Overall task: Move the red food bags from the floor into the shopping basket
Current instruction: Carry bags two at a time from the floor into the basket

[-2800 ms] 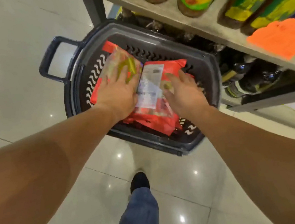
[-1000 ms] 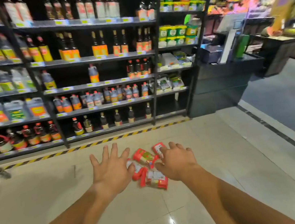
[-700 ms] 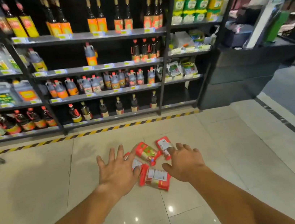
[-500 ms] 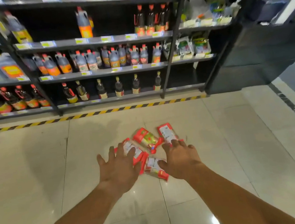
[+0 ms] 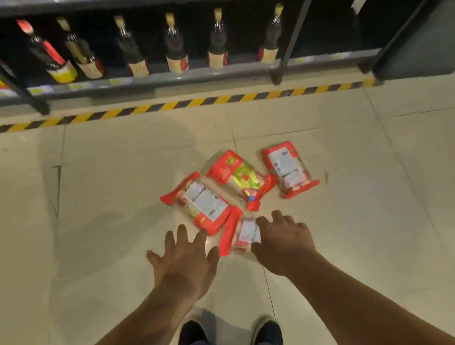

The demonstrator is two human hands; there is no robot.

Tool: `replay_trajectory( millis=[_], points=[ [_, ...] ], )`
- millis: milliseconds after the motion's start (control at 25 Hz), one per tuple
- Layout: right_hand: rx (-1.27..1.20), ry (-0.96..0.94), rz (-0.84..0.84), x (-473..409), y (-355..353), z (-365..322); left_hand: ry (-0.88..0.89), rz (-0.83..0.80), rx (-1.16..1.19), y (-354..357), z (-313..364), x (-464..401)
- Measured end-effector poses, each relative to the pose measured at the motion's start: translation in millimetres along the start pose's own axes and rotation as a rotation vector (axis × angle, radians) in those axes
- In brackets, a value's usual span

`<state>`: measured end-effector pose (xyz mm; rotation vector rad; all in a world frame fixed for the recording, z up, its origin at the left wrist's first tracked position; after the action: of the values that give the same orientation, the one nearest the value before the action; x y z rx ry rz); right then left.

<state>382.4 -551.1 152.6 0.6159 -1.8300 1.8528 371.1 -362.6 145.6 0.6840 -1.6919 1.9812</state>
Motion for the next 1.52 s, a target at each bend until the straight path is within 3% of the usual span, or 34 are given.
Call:
replay_trajectory(
  millis=[120, 280, 440, 560, 720, 840, 920, 1080, 1240, 1360, 1520],
  points=[
    [0.008, -0.013, -0.035, -96.0, 95.5, 2.6, -0.066, 0.034, 0.132, 76.3, -4.8, -104.4],
    [0.062, -0.097, -0.056, -209.2, 195.3, 23.4, -0.276, 0.015, 0.643, 170.8, -10.0, -234.9],
    [0.162, -0.207, -0.092, -303.0, 252.3, 52.2, -0.331, 0.051, 0.674, 232.2, -10.1, -327.9],
    [0.154, -0.231, -0.108, -335.3, 276.1, 65.9, -0.400, 0.074, 0.737, 255.2, -19.0, -370.0],
    [-0.027, -0.133, -0.149, -350.4, 299.3, 81.0, -0.482, 0.141, 1.271, 281.4, -28.9, -410.4],
    [-0.164, 0.018, -0.162, -348.7, 316.6, 86.5, -0.522, 0.174, 1.458, 283.5, -28.3, -411.8],
    [-0.235, 0.054, -0.247, -344.2, 323.2, 93.3, -0.515, 0.166, 1.424, 269.9, -20.8, -403.0],
    [-0.423, -0.006, -0.408, -344.4, 325.9, 103.9, -0.467, 0.256, 0.956, 235.8, -7.4, -393.8],
    [-0.477, -0.038, -0.480, -335.5, 336.0, 94.7, -0.348, 0.292, 0.776, 229.3, -6.3, -385.4],
    [-0.439, -0.098, -0.368, -332.1, 322.8, 85.3, -0.343, 0.293, 0.681, 231.3, -9.2, -386.0],
    [-0.365, -0.234, -0.008, -315.8, 267.5, 67.9, -0.346, 0.348, 0.662, 219.0, -9.0, -370.0]
  ],
)
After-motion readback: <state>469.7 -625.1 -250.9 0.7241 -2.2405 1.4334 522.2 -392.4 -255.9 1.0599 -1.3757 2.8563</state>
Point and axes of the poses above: each hand's wrist, its own x-axis away from the middle knuckle, its own y-axis out of the palm, z = x × y, the point moved 1 cm from there along -x, towards the middle knuckle, and after that the axes turned 4 degrees about x, right-handed, at the moved point
